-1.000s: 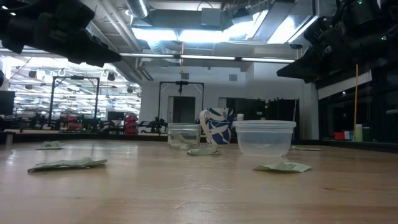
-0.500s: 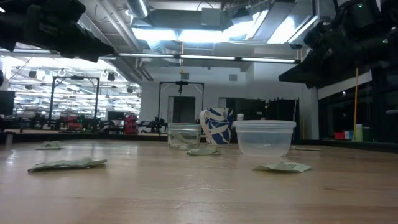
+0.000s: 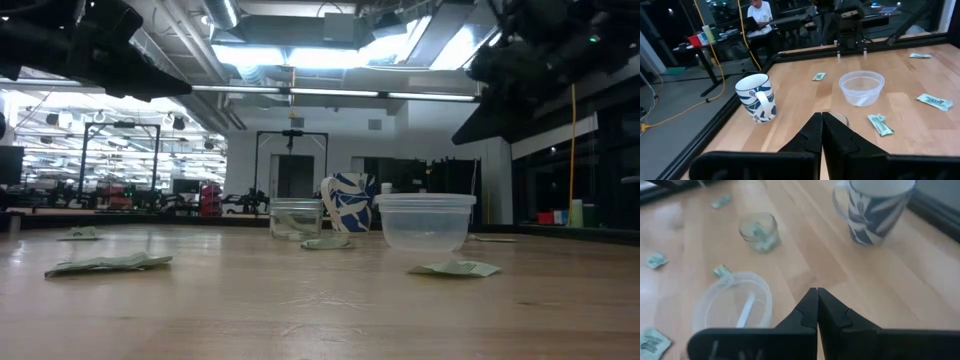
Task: Pick and place Stevia / Truvia into bins
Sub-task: Put the stevia packet into the transparent container
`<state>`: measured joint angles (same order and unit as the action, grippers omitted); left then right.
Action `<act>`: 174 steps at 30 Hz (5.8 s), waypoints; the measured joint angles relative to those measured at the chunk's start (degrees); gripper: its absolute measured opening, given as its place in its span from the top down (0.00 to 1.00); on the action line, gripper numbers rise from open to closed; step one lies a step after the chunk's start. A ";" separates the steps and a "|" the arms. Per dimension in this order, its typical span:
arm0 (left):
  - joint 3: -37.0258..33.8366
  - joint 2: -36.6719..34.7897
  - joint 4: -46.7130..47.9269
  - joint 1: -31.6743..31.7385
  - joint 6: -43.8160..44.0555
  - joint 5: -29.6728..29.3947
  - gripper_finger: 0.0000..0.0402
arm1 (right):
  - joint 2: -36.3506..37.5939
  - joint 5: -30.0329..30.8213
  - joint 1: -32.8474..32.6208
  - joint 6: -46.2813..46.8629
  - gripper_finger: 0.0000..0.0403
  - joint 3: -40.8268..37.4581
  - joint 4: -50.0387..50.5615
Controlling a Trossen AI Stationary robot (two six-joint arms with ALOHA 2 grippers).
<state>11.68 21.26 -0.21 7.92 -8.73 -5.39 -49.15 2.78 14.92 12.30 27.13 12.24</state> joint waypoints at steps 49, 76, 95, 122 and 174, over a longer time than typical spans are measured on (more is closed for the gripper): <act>-0.02 0.39 -7.32 0.00 -9.96 -0.10 0.98 | -32.57 12.32 0.83 24.15 0.63 25.10 33.39; -0.02 2.16 -7.32 0.02 -7.48 -0.11 0.99 | -41.66 12.60 0.00 34.12 0.52 25.05 33.24; -0.02 2.16 -7.32 0.02 -6.82 -0.12 0.99 | -46.47 10.65 1.85 33.71 0.52 25.05 30.73; -0.02 2.16 -7.34 0.02 -6.84 -0.11 0.99 | -49.92 7.00 4.52 28.98 0.73 25.16 28.23; -0.02 2.16 -5.92 0.02 -6.86 -0.11 0.98 | -26.16 4.95 -1.90 8.13 1.00 24.96 25.99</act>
<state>11.66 23.42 -6.13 7.94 -15.59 -5.50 -75.31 7.73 13.02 20.43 52.10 38.24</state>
